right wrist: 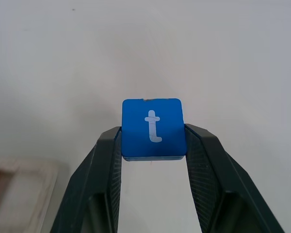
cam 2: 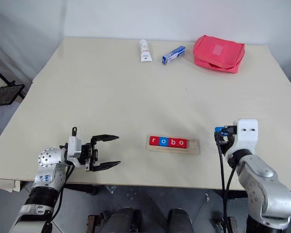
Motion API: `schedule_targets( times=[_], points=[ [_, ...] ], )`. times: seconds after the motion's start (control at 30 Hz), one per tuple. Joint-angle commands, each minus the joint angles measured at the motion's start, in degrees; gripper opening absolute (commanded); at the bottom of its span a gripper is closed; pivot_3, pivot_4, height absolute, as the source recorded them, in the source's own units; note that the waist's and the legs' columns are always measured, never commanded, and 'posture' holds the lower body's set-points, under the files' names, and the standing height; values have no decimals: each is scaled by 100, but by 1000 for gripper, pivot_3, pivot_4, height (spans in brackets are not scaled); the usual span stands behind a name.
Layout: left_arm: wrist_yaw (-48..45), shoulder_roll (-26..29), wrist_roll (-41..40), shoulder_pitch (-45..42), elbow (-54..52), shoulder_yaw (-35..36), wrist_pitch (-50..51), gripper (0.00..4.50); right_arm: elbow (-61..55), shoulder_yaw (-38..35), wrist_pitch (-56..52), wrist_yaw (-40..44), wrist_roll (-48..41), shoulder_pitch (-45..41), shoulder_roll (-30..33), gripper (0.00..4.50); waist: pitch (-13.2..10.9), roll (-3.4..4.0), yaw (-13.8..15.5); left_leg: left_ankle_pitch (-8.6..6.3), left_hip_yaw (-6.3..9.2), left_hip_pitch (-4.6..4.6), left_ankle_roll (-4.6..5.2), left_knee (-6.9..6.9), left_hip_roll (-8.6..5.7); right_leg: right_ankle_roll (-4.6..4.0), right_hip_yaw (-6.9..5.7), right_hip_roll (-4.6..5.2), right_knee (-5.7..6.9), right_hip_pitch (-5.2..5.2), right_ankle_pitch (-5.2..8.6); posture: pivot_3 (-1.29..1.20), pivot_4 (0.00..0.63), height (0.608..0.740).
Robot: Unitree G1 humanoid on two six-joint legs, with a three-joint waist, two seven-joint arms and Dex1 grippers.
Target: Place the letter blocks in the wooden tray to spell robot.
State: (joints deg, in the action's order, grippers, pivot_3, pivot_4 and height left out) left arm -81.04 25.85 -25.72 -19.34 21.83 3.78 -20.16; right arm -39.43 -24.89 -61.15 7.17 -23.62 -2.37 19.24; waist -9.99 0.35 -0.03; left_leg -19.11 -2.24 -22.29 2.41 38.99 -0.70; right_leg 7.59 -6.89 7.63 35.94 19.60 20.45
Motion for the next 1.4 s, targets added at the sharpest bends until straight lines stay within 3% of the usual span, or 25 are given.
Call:
schedule_targets(
  times=[0.03,0.27,0.57,0.73,0.93,1.1,1.3,1.4],
  points=[
    [-88,-11,-63,-94,96,26,-87,4500,-583,-146,-109,-183,-53,399,-208,1462,0,0,1,0,2,1,0,0,0,0,5,-1,1,-1,0,0,150,740],
    [-131,-28,-55,-145,143,27,-107,4500,-570,5,20,-276,7,677,-450,1462,0,0,-4,0,-2,6,0,0,-3,0,20,-6,1,-1,0,0,150,740],
    [-88,-20,-51,-103,76,38,-110,4500,-489,108,162,-224,11,758,-408,4435,0,0,-1,0,-2,6,1,0,-4,0,29,-5,1,-1,0,0,150,740],
    [-69,-25,-52,-92,57,39,-109,4500,-576,120,169,166,-140,859,-56,4473,0,0,-4,0,-2,6,1,0,-6,0,34,-6,0,0,0,0,150,740],
    [-60,-72,-55,-89,56,24,-136,4500,-269,175,642,2074,-398,1095,1913,4473,0,-1,2,-1,-2,6,7,0,-11,0,36,-5,-7,-5,0,0,150,740],
    [-15,-104,-44,-47,2,34,-162,4500,558,360,1477,3245,-206,940,3119,4473,-1,-3,4,-1,-2,8,7,2,-8,0,33,-6,-12,-12,0,0,150,740],
    [113,-89,-51,150,-189,70,-197,4500,2100,1291,2981,5169,212,143,4441,4473,-2,-4,-1,0,-6,8,10,5,-9,0,24,-1,-17,-15,0,0,150,740],
    [201,-76,-47,264,-315,80,-197,4500,2958,1827,3667,5690,575,-473,4685,4473,-3,-7,-8,1,-6,8,11,7,-6,1,20,-2,-29,-20,0,0,150,740]
  ],
)
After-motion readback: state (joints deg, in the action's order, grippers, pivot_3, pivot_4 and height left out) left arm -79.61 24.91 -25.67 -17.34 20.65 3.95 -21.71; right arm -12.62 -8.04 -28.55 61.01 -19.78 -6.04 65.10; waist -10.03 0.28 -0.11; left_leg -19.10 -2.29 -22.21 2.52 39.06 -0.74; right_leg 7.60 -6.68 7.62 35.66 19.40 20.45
